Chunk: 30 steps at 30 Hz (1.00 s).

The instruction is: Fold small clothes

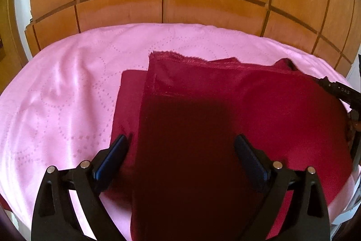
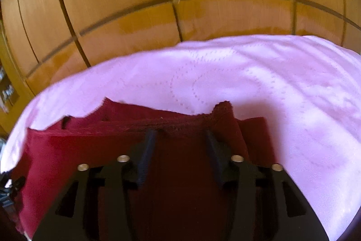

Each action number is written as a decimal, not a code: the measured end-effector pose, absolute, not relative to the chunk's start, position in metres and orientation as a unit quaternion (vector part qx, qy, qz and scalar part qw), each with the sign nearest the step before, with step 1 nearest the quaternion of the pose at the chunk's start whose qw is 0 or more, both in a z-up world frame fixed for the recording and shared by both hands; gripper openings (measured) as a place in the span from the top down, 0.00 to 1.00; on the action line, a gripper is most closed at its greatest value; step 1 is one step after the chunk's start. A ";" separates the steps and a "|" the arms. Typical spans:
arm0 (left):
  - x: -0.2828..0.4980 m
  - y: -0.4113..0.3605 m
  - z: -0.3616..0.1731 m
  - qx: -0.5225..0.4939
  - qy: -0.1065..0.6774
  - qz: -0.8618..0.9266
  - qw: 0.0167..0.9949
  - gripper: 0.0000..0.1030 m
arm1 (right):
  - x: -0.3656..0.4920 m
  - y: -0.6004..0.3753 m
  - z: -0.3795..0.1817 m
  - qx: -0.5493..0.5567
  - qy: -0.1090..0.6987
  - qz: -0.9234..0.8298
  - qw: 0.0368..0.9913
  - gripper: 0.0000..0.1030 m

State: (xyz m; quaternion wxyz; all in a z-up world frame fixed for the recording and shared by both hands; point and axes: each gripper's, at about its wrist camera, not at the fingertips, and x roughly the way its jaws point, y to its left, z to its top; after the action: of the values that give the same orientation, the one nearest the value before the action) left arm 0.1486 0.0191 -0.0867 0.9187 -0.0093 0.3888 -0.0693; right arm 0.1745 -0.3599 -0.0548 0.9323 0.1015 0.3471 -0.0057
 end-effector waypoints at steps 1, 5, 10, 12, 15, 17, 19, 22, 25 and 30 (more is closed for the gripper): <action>0.142 0.021 -0.081 -0.018 0.383 -0.077 0.920 0.07 | 0.158 -0.360 -0.047 0.110 0.335 -0.010 0.936 0.47; 0.112 0.024 -0.064 -0.065 0.350 -0.122 0.926 0.11 | 0.103 -0.364 -0.034 0.175 0.315 0.018 0.933 0.46; 0.083 0.001 -0.055 -0.061 0.319 -0.159 0.932 0.16 | 0.041 -0.372 -0.028 0.185 0.302 0.003 0.935 0.34; 0.074 -0.007 -0.053 -0.060 0.308 -0.174 0.934 0.16 | 0.025 -0.381 -0.030 0.201 0.305 -0.006 0.931 0.34; 0.062 -0.019 -0.053 -0.066 0.300 -0.202 0.930 0.16 | 0.000 -0.397 -0.037 0.262 0.311 -0.015 0.913 0.34; 0.058 -0.025 -0.053 -0.072 0.299 -0.215 0.927 0.16 | -0.016 -0.404 -0.044 0.301 0.314 -0.013 0.900 0.34; 0.054 -0.031 -0.055 -0.077 0.299 -0.229 0.923 0.20 | -0.024 -0.406 -0.052 0.325 0.322 -0.002 0.889 0.34; 0.055 -0.044 -0.062 -0.063 0.317 -0.232 0.918 0.47 | -0.027 -0.400 -0.069 0.357 0.346 0.018 0.868 0.34; 0.057 -0.051 -0.071 -0.068 0.336 -0.244 0.907 0.65 | -0.028 -0.393 -0.083 0.383 0.358 0.026 0.851 0.34; 0.060 -0.057 -0.087 -0.064 0.361 -0.251 0.896 0.74 | -0.024 -0.383 -0.083 0.378 0.358 0.040 0.853 0.34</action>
State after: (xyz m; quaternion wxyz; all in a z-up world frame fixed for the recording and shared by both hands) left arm 0.0595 -0.0569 -0.0870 0.8958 -0.0645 0.3615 -0.2506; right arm -0.0238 -0.3830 -0.0834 0.8527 0.3785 0.3578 0.0400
